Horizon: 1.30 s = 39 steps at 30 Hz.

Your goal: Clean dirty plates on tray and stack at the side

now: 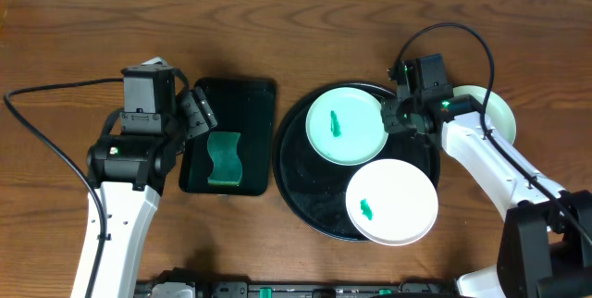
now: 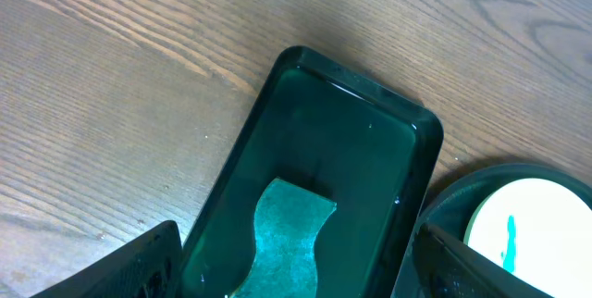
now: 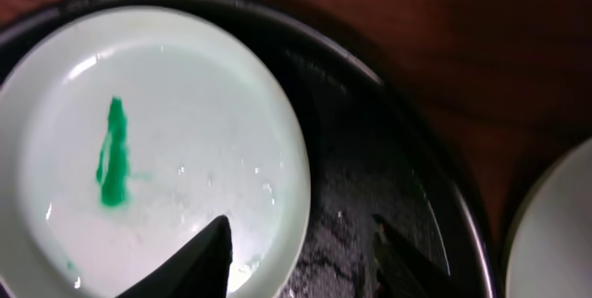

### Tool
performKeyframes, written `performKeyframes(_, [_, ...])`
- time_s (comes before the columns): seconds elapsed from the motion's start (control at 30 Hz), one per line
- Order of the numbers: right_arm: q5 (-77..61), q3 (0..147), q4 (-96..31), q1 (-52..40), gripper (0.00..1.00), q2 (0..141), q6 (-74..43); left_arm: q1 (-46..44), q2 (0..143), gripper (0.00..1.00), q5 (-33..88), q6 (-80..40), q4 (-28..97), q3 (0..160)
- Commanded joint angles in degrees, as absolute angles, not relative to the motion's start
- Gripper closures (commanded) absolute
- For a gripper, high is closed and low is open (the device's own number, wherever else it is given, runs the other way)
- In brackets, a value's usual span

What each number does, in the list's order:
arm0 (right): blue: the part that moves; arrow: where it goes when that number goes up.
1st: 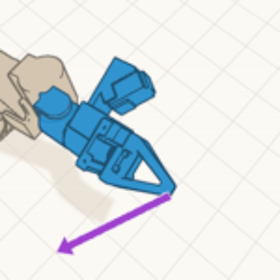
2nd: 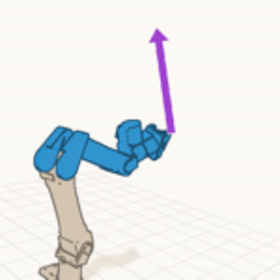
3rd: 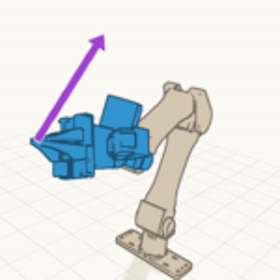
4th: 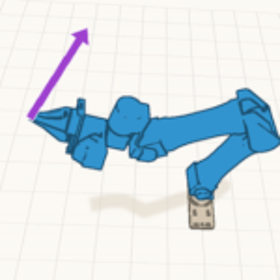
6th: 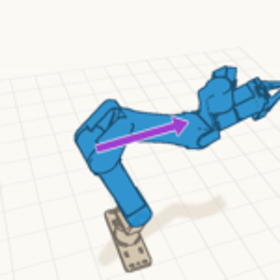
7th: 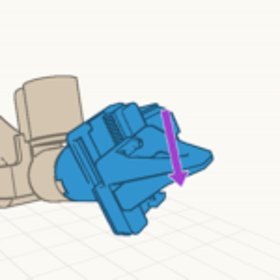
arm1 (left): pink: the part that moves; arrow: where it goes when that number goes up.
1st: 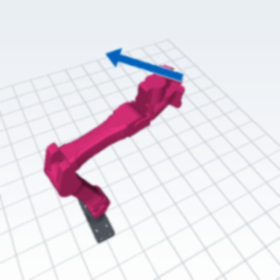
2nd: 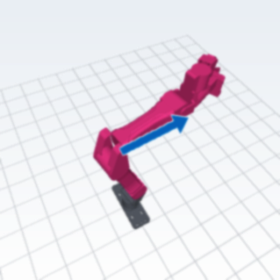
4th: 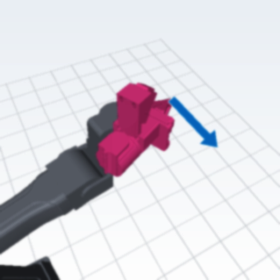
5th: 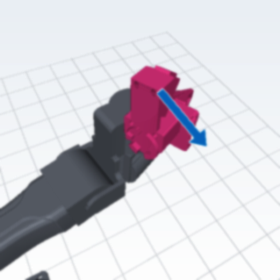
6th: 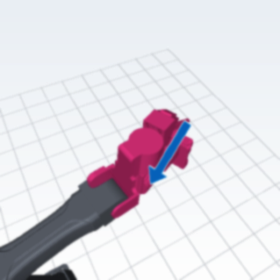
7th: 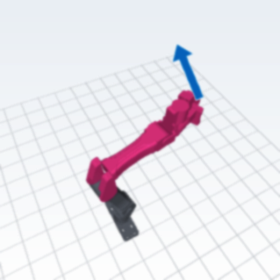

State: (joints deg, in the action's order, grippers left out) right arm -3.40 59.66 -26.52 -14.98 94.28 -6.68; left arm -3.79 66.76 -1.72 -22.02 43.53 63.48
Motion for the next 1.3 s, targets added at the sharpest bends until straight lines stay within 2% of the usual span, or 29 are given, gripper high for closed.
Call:
performKeyframes(0.0, [-3.5, 57.6, -24.4, -15.5, 0.56, 95.5, -6.3, -3.5, 67.0, 0.20, -2.2, -21.5, 43.7, 64.4])
performKeyframes(0.23, [-4.1, 56.4, -22.6, -15.5, 0.56, 95.9, -6.3, -3.5, 67.0, 0.20, -2.2, -21.5, 43.7, 64.4])
performKeyframes(0.37, [-4.1, 55.2, -21.1, -15.5, 0.66, 95.9, -6.3, -3.5, 67.0, 0.20, -2.2, -21.5, 43.7, 64.4])
performKeyframes(0.67, [-4.7, 53.7, -18.6, -15.5, 0.57, 95.9, -6.3, -3.5, 67.0, 0.20, -2.2, -21.5, 43.7, 64.4])
performKeyframes(0.83, [-5.5, 54.5, -21.1, -15.3, 0.59, 92.2, -6.3, -3.5, 67.0, 0.20, -2.2, -21.5, 43.7, 64.4])
performKeyframes(0.97, [-5.9, 55.4, -24.3, -15.3, 0.68, 88.0, -6.8, -3.5, 67.0, 0.20, -2.2, -21.5, 43.7, 64.4])
performKeyframes(1.17, [-6.0, 62.5, -36.0, -15.2, 0.67, 87.3, -6.8, -3.5, 67.0, 0.20, -2.2, -21.5, 43.7, 64.4])
performKeyframes(1.27, [-6.1, 63.8, -37.8, -15.2, 0.66, 87.3, -6.7, -3.5, 67.0, 0.20, -2.2, -21.5, 43.7, 64.4])
